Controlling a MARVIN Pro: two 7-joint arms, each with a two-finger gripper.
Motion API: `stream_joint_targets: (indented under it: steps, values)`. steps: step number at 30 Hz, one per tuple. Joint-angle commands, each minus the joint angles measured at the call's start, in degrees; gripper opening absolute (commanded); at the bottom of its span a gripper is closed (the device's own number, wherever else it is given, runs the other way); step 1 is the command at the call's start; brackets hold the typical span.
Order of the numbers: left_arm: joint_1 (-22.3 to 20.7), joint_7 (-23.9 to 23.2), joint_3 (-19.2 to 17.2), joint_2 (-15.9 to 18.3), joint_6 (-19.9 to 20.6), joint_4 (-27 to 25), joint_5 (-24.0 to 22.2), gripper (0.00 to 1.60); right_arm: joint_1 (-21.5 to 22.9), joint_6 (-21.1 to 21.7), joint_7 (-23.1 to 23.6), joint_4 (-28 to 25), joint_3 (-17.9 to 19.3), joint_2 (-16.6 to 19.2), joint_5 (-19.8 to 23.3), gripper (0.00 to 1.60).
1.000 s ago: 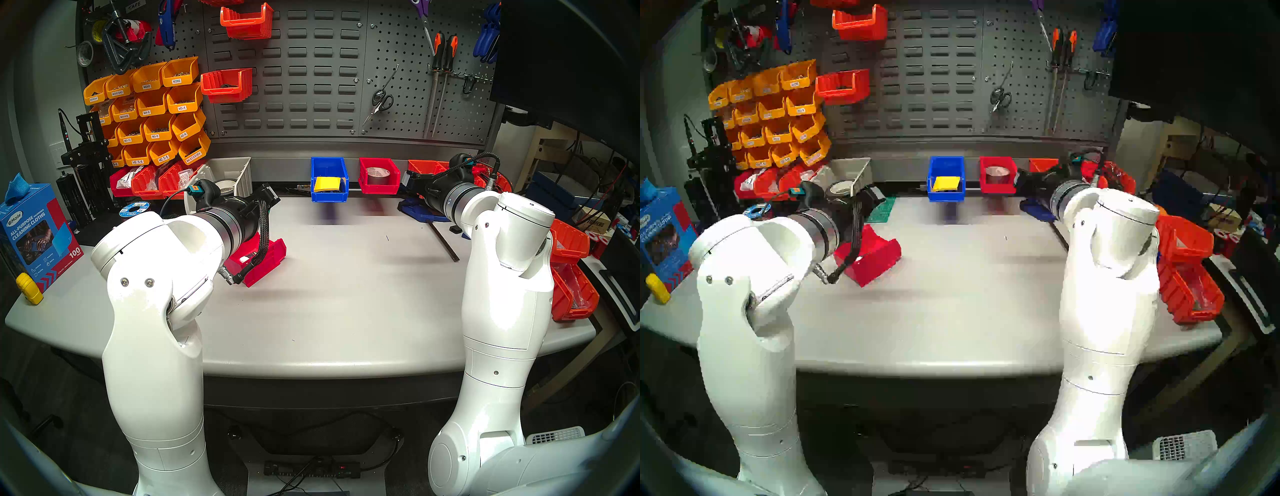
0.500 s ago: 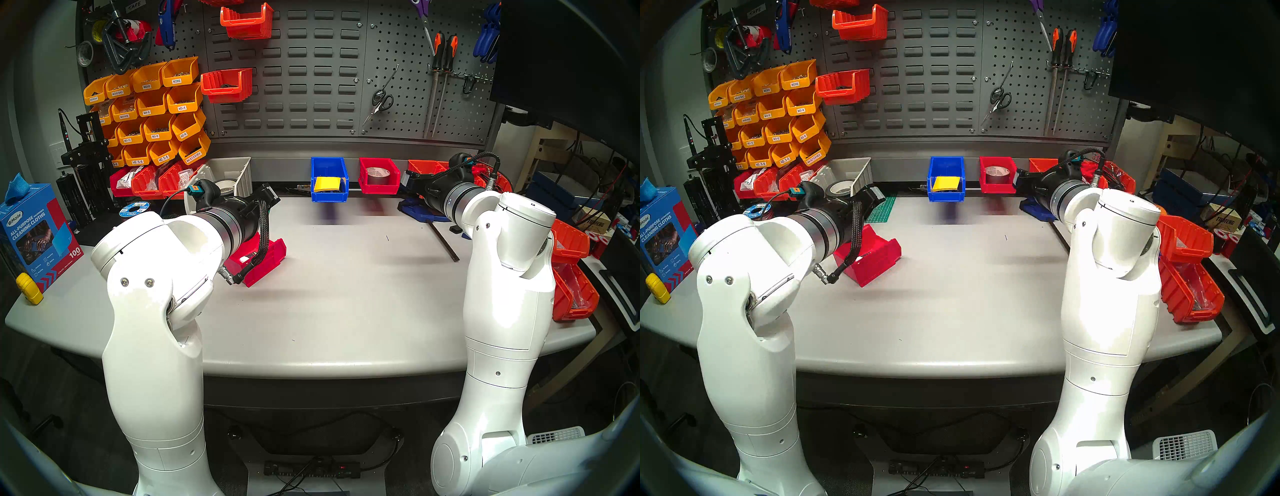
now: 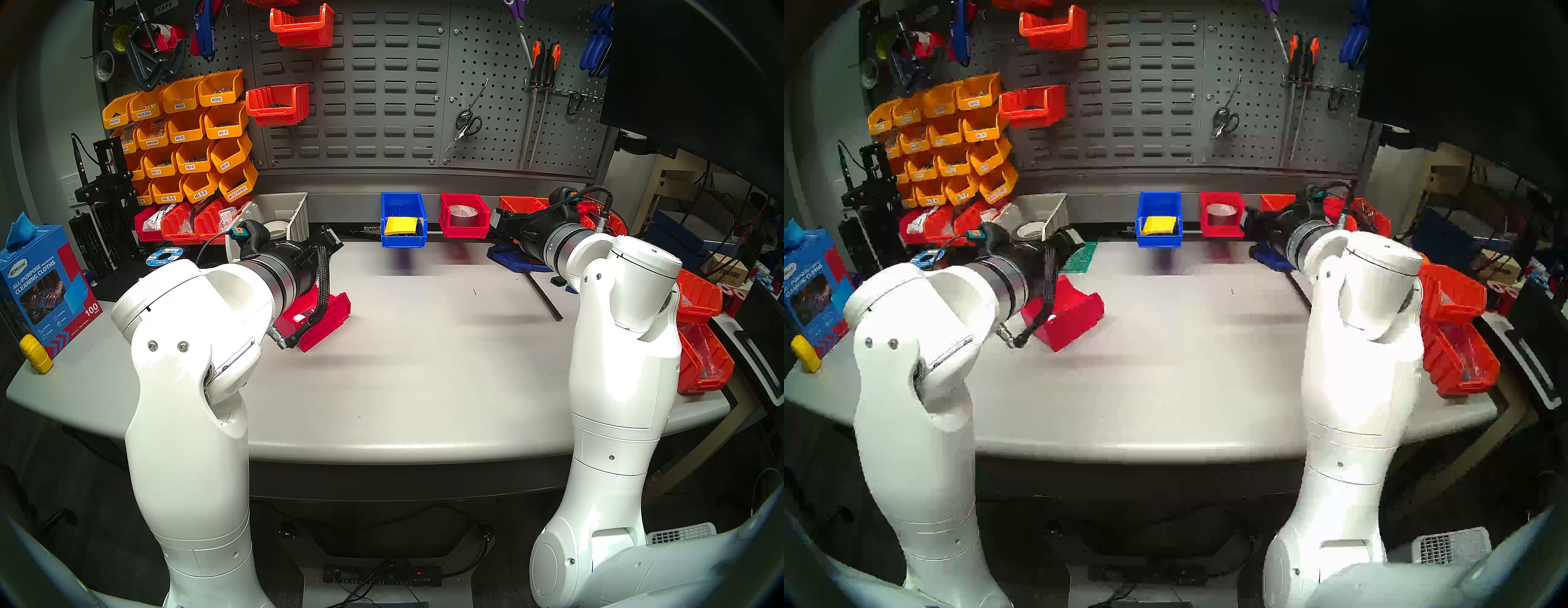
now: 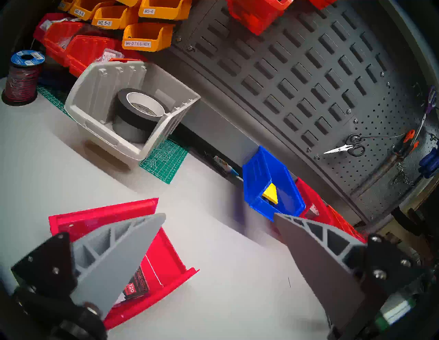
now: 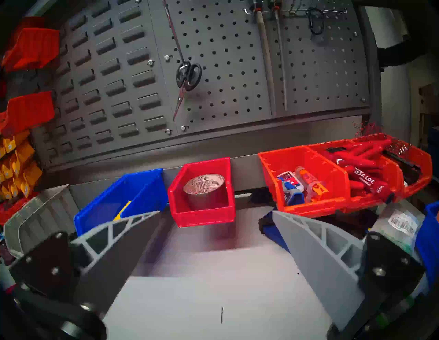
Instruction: Hang all the unorganized tool boxes onto the wall
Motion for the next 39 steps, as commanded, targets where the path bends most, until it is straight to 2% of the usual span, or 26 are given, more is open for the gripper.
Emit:
stream_joint_targets:
  steps: [1,9,13,14,19,21,23,27,31,39]
  values:
    - [-0.17,-0.01,0.08,0.05,0.02,-0.57,0.06,1.60,-0.26,-0.14,4.51,-1.39,-1.10,2.82,2.16,1.60]
    - [-0.17,-0.02,0.08,0.05,0.02,-0.57,0.06,1.60,-2.81,-0.14,12.64,-1.84,-2.29,7.54,6.25,1.60]
    - [-0.17,-0.01,0.08,0.05,0.02,-0.57,0.06,1.60,-3.07,-0.14,15.06,-1.83,-2.22,8.50,7.85,1.60]
    - [-0.17,-0.02,0.08,0.05,0.02,-0.56,0.06,1.60,-3.08,-0.14,17.11,-1.45,-2.50,9.71,10.69,1.60]
    - [-0.17,-0.02,0.07,0.05,0.02,-0.56,0.06,1.60,-3.12,-0.14,21.05,-0.55,-3.55,11.95,14.26,1.60]
    - [-0.17,-0.02,0.07,0.05,0.02,-0.56,0.06,1.60,-2.99,-0.14,24.37,1.18,-4.51,13.52,17.05,1.60]
    - [-0.17,-0.02,0.08,0.05,0.02,-0.56,0.06,1.60,-2.67,-0.14,25.56,2.22,-5.46,14.91,19.06,1.60]
    - [-0.17,-0.01,0.08,0.06,0.02,-0.57,0.06,1.60,-1.62,-2.36,29.73,4.83,-7.68,15.68,18.29,1.60]
    - [-0.17,-0.01,0.08,0.06,0.02,-0.57,0.06,1.60,-0.42,-3.32,30.03,6.39,-9.40,15.09,17.92,1.60]
    - [-0.17,-0.01,0.08,0.05,0.02,-0.57,0.06,1.60,1.60,-8.77,34.00,11.39,-13.76,15.66,17.83,1.60]
